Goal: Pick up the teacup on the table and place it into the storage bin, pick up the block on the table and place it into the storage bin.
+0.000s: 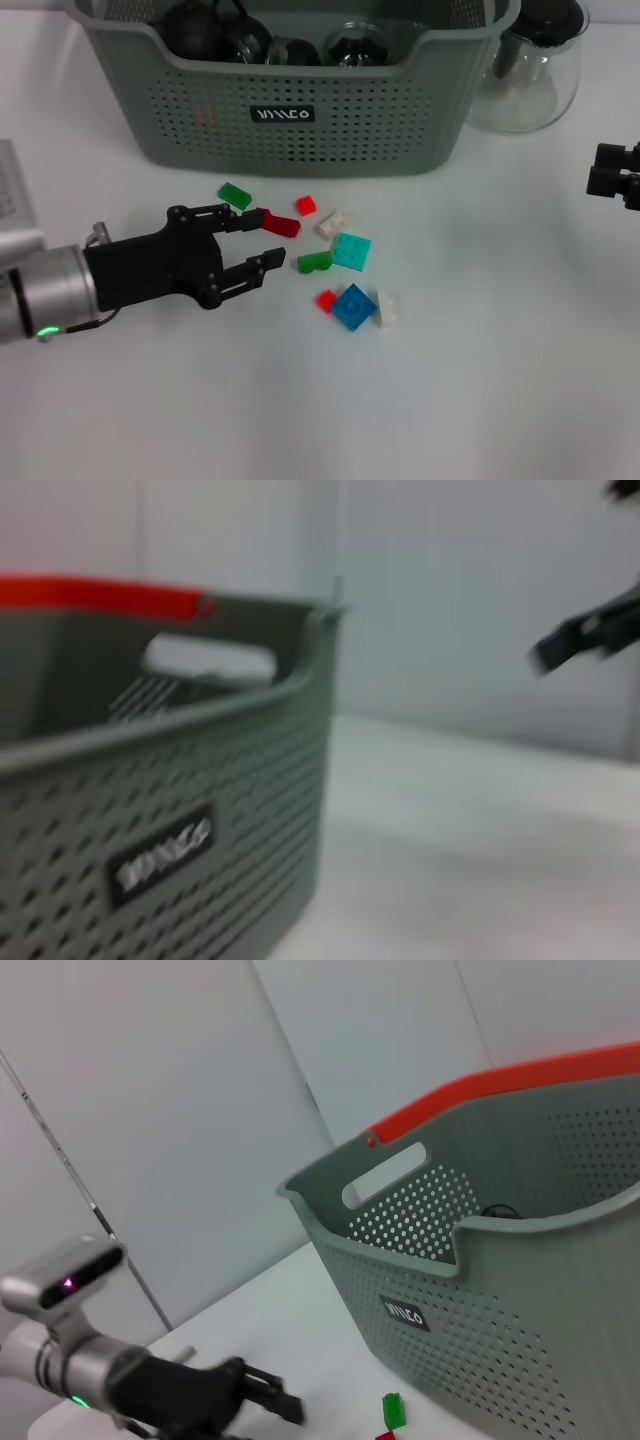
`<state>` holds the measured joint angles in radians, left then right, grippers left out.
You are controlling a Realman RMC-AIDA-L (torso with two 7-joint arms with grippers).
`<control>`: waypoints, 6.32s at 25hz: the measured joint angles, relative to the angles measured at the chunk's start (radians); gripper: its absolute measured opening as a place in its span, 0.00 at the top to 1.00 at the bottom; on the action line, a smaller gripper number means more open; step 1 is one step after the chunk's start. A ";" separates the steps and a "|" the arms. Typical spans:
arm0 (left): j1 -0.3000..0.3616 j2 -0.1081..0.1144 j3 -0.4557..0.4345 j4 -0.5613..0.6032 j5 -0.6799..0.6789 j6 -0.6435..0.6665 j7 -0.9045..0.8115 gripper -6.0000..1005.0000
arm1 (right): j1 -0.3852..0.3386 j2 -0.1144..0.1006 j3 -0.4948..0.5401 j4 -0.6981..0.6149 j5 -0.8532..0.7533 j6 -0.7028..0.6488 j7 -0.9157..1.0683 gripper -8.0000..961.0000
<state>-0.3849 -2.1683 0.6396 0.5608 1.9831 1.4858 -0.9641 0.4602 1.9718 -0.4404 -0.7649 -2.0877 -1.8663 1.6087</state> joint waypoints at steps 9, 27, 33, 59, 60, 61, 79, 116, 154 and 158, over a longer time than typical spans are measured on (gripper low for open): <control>-0.069 -0.003 0.003 -0.120 -0.015 -0.203 0.074 0.50 | 0.002 -0.001 0.000 0.001 0.000 -0.001 0.016 0.47; -0.118 -0.008 0.040 -0.259 -0.012 -0.294 0.192 0.57 | -0.002 -0.001 0.000 0.001 0.000 0.001 0.024 0.47; -0.129 -0.008 0.039 -0.275 -0.013 -0.301 0.204 0.63 | -0.007 -0.001 0.000 0.001 0.000 0.001 0.022 0.47; -0.066 0.041 -0.038 0.039 -0.055 0.248 -0.218 0.84 | -0.003 -0.002 -0.001 0.003 -0.001 0.003 0.020 0.46; -0.081 0.048 -0.070 0.085 -0.083 0.312 -0.287 0.84 | -0.003 -0.002 -0.001 0.003 -0.001 0.003 0.019 0.46; -0.093 0.052 -0.085 0.116 -0.099 0.341 -0.329 0.84 | -0.001 -0.002 -0.001 0.003 -0.001 0.003 0.018 0.46; -0.622 0.171 0.282 0.212 0.497 -0.339 -1.376 0.84 | -0.004 0.018 0.005 0.004 0.001 -0.003 -0.087 0.46; -0.038 -0.007 -0.089 -0.104 0.133 0.056 0.107 0.37 | 0.011 0.010 0.037 0.025 0.001 -0.020 -0.064 0.47; -0.155 0.001 -0.101 -0.222 0.009 -0.455 -0.004 0.51 | 0.028 -0.004 0.030 0.027 0.000 -0.001 0.016 0.47; -0.143 0.001 -0.054 -0.212 0.031 -0.396 -0.011 0.52 | 0.026 -0.004 0.029 0.027 0.000 -0.001 0.016 0.47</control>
<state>-0.5277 -2.1673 0.5856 0.3484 2.0138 1.0897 -0.9752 0.4867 1.9681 -0.4110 -0.7380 -2.0877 -1.8669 1.6245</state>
